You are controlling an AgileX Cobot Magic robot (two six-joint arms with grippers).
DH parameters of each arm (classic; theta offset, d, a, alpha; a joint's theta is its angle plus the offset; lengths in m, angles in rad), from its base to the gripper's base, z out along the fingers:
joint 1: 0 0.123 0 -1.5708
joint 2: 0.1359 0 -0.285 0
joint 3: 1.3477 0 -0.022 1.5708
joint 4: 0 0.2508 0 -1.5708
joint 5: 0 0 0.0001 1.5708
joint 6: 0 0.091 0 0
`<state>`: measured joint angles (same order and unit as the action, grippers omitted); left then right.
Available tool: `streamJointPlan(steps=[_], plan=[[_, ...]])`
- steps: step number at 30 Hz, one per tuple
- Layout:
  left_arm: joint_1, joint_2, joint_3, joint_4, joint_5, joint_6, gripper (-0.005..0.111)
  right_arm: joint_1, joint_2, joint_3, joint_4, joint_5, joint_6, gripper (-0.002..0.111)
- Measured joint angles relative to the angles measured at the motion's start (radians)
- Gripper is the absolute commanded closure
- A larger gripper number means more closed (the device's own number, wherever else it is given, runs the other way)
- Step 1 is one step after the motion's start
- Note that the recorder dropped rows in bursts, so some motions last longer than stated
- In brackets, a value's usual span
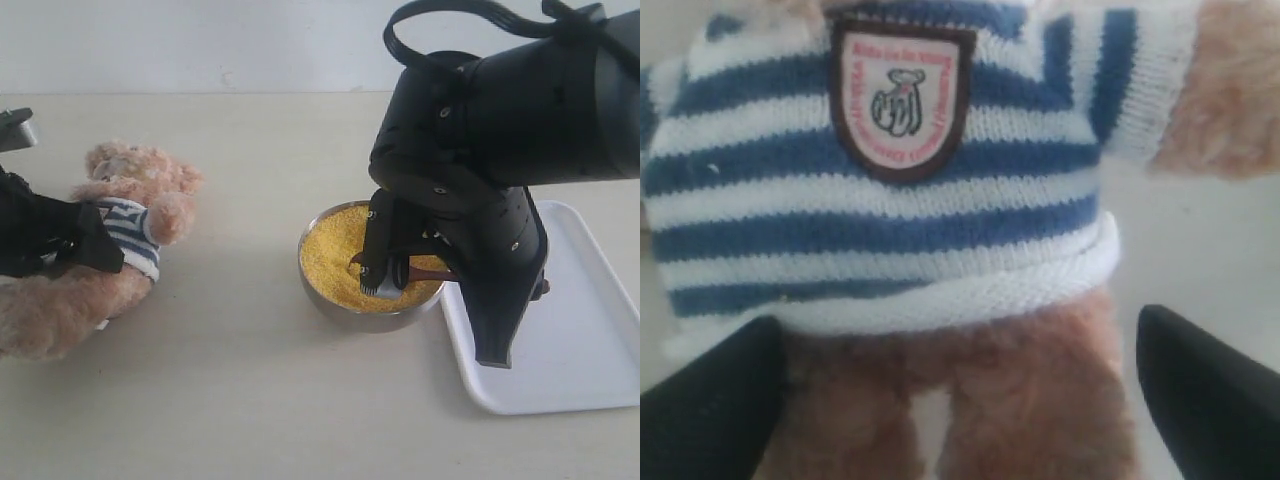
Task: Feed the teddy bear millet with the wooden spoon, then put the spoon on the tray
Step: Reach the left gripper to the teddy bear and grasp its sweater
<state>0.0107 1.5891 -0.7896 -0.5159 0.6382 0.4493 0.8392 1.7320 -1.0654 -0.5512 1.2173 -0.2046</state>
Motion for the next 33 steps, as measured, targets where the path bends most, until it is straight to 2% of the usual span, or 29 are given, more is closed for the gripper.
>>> streamJointPlan(steps=[6, 9, 11, 13, 17, 25, 29, 33], plan=[[0.000, 0.089, -0.001, 0.002, -0.020, 0.000, 0.018, 0.000, 0.000, 0.000, 0.000, 0.000, 0.000, 0.109], [0.000, 0.134, -0.004, 0.004, -0.029, 0.000, 0.024, 0.000, 0.000, 0.000, 0.001, 0.000, 0.000, 0.109], [0.000, 0.156, -0.008, 0.004, -0.035, -0.004, 0.037, 0.000, 0.000, 0.000, 0.002, 0.000, 0.000, 0.109], [0.000, 0.174, -0.014, 0.004, -0.044, -0.013, 0.055, 0.000, 0.000, 0.000, 0.002, 0.000, 0.000, 0.109], [0.000, 0.186, -0.019, 0.006, -0.041, -0.023, 0.103, 0.000, 0.000, 0.000, 0.002, 0.000, 0.000, 0.109], [0.000, 0.169, -0.021, 0.029, -0.019, -0.006, 0.103, 0.000, 0.000, 0.000, 0.013, 0.000, -0.004, 0.109], [-0.059, 0.083, -0.017, 0.172, 0.018, -0.087, 0.103, -0.002, 0.000, 0.000, 0.015, 0.000, -0.004, 0.109], [-0.142, 0.033, -0.009, 0.371, 0.078, -0.257, 0.103, -0.051, -0.004, -0.030, 0.036, 0.000, 0.005, 0.109]])
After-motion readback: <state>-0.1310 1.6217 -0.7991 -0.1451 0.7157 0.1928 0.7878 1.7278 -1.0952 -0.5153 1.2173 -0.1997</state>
